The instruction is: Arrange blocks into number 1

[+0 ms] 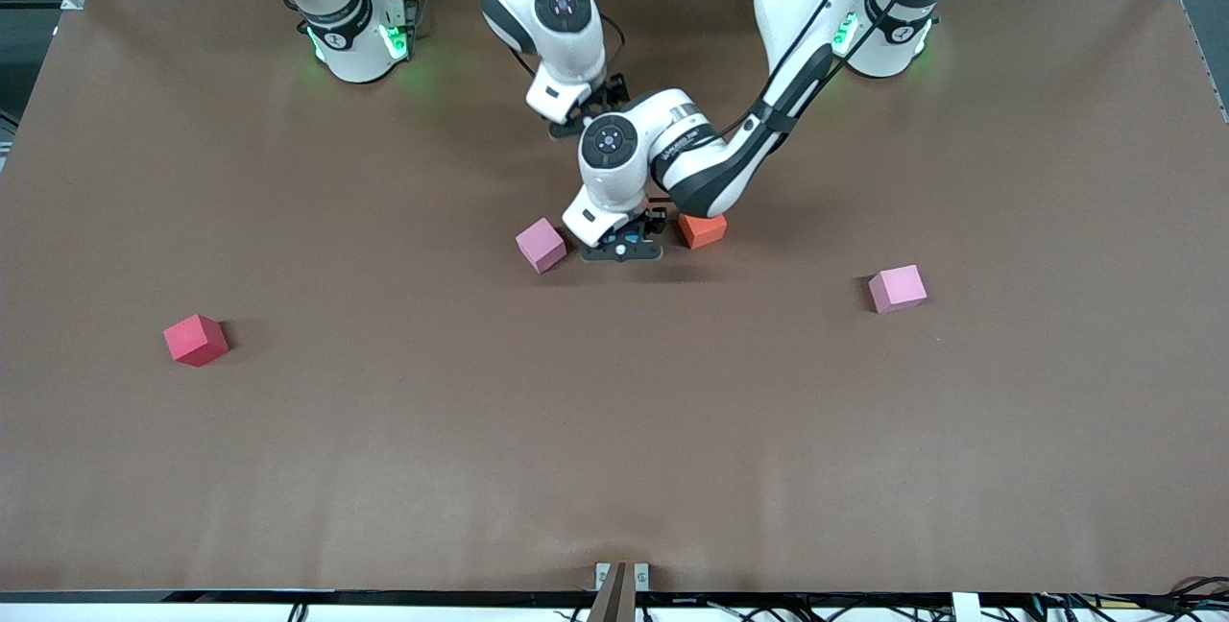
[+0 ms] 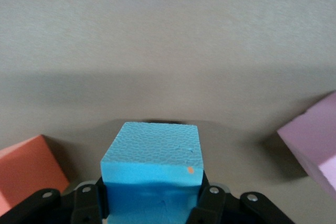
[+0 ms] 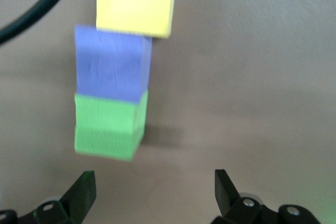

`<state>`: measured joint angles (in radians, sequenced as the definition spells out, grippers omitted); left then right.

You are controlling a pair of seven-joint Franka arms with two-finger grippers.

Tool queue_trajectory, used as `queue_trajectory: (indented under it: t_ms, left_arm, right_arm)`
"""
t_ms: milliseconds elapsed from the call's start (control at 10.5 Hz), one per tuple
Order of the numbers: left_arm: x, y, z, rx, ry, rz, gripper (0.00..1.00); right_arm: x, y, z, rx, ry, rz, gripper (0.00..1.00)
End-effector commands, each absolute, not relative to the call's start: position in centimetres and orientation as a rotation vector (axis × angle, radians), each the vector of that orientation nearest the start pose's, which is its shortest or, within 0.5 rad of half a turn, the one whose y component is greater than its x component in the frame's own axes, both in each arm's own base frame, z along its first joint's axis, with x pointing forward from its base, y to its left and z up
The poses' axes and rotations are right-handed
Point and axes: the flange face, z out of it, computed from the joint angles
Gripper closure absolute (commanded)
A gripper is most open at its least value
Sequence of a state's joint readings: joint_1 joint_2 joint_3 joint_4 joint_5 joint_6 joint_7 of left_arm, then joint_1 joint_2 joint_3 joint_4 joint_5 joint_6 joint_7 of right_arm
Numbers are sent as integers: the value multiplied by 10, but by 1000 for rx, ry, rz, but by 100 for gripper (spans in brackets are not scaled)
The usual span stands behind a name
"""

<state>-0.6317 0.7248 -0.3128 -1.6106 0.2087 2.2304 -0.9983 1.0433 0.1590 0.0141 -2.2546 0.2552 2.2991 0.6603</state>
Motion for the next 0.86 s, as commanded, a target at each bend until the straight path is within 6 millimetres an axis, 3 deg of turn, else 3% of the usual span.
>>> queue_trajectory:
  t_ms: [0,286,381,476,762]
  left_arm:
    - [415,-551,206,-3136,-1,116,100]
    - [405,-556,202,-3129,25,124,100]
    - [406,-555,201,-3128,25,125,20]
    - [406,-555,203,-3131,24,123,0]
    - [430,-543,229,-3148,-54,72,0]
  right_arm:
    - [232,430,293,-3091,-359,308,0]
    - [221,407,300,-3096,-416,324,0]
    - [226,398,311,-3096,-430,345,0]
    - [237,387,321,-3096,-450,362,0]
    - [271,352,340,-3089,-525,371,0]
